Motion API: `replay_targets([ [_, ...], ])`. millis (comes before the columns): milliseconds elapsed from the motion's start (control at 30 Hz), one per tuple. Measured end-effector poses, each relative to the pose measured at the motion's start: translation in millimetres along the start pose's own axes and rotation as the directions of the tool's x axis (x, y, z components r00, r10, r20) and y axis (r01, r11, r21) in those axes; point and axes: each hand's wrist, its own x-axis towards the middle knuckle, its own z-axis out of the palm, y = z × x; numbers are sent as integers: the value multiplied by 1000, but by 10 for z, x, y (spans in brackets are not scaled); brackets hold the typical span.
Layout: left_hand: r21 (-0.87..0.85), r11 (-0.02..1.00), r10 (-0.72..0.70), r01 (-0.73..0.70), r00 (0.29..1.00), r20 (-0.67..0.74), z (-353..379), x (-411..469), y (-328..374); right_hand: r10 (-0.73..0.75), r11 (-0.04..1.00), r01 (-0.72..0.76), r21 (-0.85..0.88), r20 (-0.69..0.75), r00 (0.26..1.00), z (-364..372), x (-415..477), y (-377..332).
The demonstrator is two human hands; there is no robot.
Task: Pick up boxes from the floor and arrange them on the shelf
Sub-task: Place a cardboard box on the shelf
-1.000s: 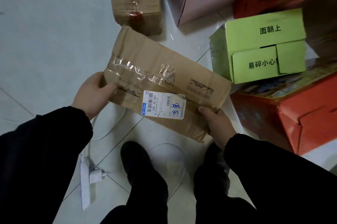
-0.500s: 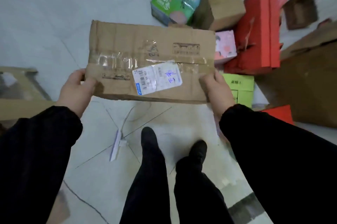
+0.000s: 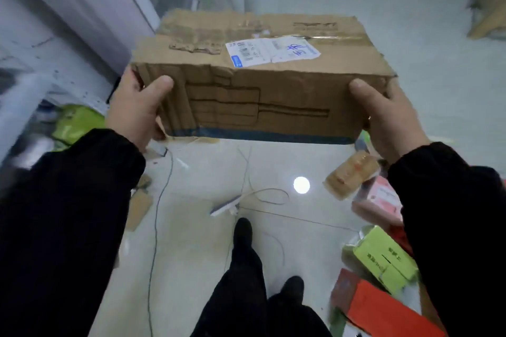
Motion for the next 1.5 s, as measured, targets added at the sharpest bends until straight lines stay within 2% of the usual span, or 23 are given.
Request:
replay_targets([
  [100,24,1000,22,-18,977,-213,-908,-462,118,-53,998,57,-19,189,981,779,-95,-309],
  [233,21,1000,11,-2,905,-425,-1976,-1154,171,-103,993,120,-14,431,897,1920,-335,-635],
  [367,36,999,19,4,783,-622,-2985,-1845,224,-128,987,160,6,633,764,3074,-717,-886],
  [500,87,995,39,40,661,-749,-3751,-2444,329,-152,980,199,33,770,619,4118,-1170,-1084],
  [667,109,993,65,47,555,-829,-4543,-2924,530,-213,963,254,93,839,500,5125,-1609,-1433],
  [833,193,981,168,0,486,-857,-5124,-3011,865,-315,935,300,191,836,450,5859,-1808,-1841],
  [967,230,972,223,-44,480,-849,-5417,-2900,1081,-368,903,386,189,805,466,6297,-1696,-2157],
  [1100,277,959,275,-59,418,-866,-5657,-2673,1213,-409,875,422,236,827,385,6692,-1613,-2446],
  [1167,292,955,285,-47,404,-869,-5832,-2497,1238,-413,869,426,250,841,348,6967,-1523,-2541],
  [1333,285,958,255,25,372,-892,-6286,-1859,1084,-393,878,408,251,865,314,7883,-1102,-2537],
  [1500,249,951,171,182,361,-917,-6749,-1171,924,-335,867,453,208,916,219,8800,-617,-2537],
])
